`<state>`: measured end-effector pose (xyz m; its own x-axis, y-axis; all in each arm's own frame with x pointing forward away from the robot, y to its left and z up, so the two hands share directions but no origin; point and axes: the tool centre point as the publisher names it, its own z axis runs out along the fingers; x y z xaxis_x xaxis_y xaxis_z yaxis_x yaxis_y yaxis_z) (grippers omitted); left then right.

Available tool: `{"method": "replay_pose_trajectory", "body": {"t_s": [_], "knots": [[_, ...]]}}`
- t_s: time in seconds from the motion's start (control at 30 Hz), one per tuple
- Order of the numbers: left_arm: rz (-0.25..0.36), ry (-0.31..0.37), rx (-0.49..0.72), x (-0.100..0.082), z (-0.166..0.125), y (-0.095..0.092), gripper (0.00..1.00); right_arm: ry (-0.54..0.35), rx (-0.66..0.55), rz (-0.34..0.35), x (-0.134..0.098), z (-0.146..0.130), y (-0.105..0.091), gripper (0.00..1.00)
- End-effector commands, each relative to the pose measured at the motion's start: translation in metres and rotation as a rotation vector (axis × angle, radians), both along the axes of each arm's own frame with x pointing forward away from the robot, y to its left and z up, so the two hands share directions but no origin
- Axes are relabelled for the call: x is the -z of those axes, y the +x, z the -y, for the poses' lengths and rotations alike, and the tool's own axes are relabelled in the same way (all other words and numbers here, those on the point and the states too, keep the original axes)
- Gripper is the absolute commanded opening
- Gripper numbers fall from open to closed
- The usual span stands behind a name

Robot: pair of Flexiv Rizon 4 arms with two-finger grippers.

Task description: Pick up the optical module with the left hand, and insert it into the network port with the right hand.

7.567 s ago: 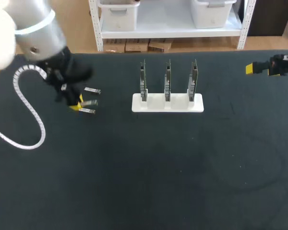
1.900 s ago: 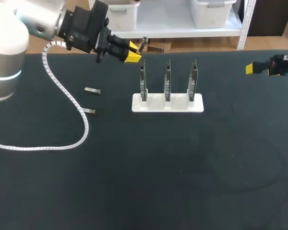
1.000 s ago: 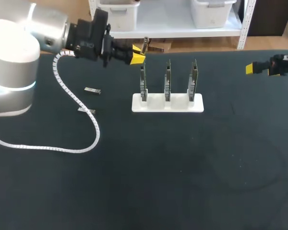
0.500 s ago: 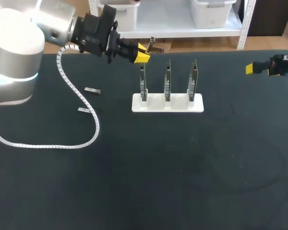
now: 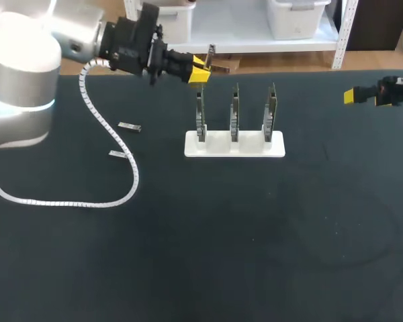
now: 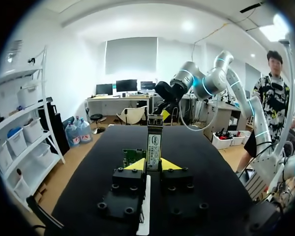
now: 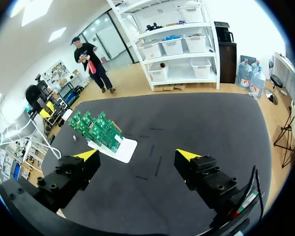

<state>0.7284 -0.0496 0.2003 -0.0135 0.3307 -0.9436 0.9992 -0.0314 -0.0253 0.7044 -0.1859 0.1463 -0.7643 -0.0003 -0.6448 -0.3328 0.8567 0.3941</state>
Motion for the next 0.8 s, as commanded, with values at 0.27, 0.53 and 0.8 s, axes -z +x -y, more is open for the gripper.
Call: {"method": "replay_pose_trajectory", "body": {"t_s": [0.27,0.53,0.8], "knots": [[-0.008,-0.089,-0.001,0.01,0.001,0.015,0.0,-0.003,0.002,-0.001,-0.001,0.0,-0.001,1.0],[-0.005,-0.063,-0.015,0.008,-0.015,0.02,0.0,-0.003,0.002,-0.001,-0.001,0.0,-0.001,1.0],[-0.042,-0.12,-0.034,0.023,-0.018,0.029,0.0,-0.003,0.002,-0.001,-0.001,0.0,-0.001,1.0]]}}
